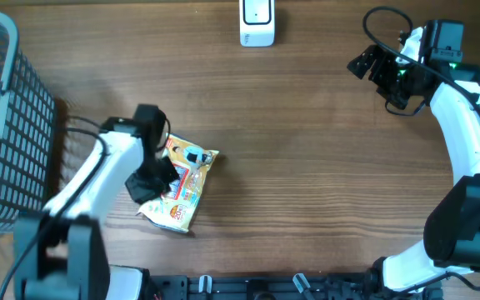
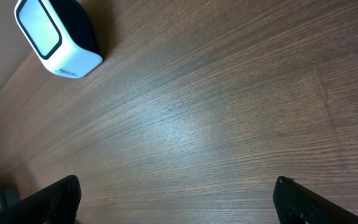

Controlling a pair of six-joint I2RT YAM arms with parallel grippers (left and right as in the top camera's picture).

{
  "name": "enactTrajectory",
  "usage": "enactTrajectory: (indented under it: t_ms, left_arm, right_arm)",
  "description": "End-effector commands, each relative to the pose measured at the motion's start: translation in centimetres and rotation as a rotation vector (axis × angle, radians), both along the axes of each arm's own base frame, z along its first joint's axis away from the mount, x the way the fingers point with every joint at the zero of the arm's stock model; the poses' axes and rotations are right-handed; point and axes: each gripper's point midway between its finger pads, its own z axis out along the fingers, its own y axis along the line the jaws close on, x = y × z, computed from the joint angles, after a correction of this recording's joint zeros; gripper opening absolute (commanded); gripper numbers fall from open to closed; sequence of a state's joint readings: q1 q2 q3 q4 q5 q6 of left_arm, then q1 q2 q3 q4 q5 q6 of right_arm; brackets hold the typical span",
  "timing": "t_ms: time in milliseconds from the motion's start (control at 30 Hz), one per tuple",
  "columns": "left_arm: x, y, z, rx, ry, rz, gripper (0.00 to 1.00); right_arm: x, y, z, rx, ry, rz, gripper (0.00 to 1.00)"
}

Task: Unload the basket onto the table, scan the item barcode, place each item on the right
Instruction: 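Move the left gripper down onto the cream tissue pack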

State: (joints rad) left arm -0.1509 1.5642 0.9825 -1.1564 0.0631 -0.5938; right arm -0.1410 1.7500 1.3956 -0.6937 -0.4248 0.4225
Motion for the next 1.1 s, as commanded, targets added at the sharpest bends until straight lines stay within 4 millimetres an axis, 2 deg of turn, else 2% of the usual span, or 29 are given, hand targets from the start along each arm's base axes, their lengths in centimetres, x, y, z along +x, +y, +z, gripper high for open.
enactTrajectory:
  t_ms: [0, 100, 167, 267, 433, 500, 633, 733, 833, 967, 1067]
  left_arm:
    - [2.4, -0.5, 5.6, -0.033, -0.22, 0.009, 0.04]
    - [1.1, -0.8, 6.8, -0.067, -0.243, 0.014, 0.04]
    - [-1.0, -0.7, 5.9, -0.063, -0.169, 0.014, 0.04]
    - [-3.4, -1.0, 3.3, -0.046, -0.085, 0.042, 0.04]
    - [-6.8, -1.6, -3.0, -0.014, -0.028, 0.132, 0.04]
    - [-7.3, -2.1, -4.1, -0.04, -0.028, 0.132, 0.04]
    - [-7.0, -2.2, -3.9, -0.049, -0.037, 0.133, 0.04]
    - [-6.0, -2.6, -3.1, -0.064, -0.066, 0.109, 0.04]
    - [-3.2, -3.3, -0.6, -0.092, -0.144, 0.033, 0.04]
    - [0.0, -3.0, 1.7, -0.055, -0.254, 0.04, 0.04]
    - [-0.5, -1.9, 1.2, 0.014, -0.236, 0.1, 0.04]
  right_arm:
    - [0.0, 0.1, 0.2, -0.005, -0.007, -0.002, 1.0]
    - [0.0, 0.1, 0.2, -0.005, -0.007, -0.002, 1.0]
    - [0.0, 0.1, 0.2, -0.006, -0.007, -0.002, 1.0]
    - [0.0, 0.1, 0.2, -0.006, -0.007, -0.002, 1.0]
    - [0.0, 0.1, 0.2, -0.005, -0.007, -0.002, 1.0]
    - [0.0, 0.1, 0.2, -0.005, -0.007, -0.002, 1.0]
    - [0.0, 0.1, 0.2, -0.006, -0.007, -0.002, 1.0]
    - [0.0, 0.1, 0.2, -0.006, -0.007, -0.002, 1.0]
    - [0.0, 0.1, 0.2, -0.005, -0.007, -0.002, 1.0]
    - [0.0, 0.1, 0.2, -0.005, -0.007, -0.002, 1.0]
    - [0.0, 0.1, 0.2, -0.005, -0.007, -0.002, 1.0]
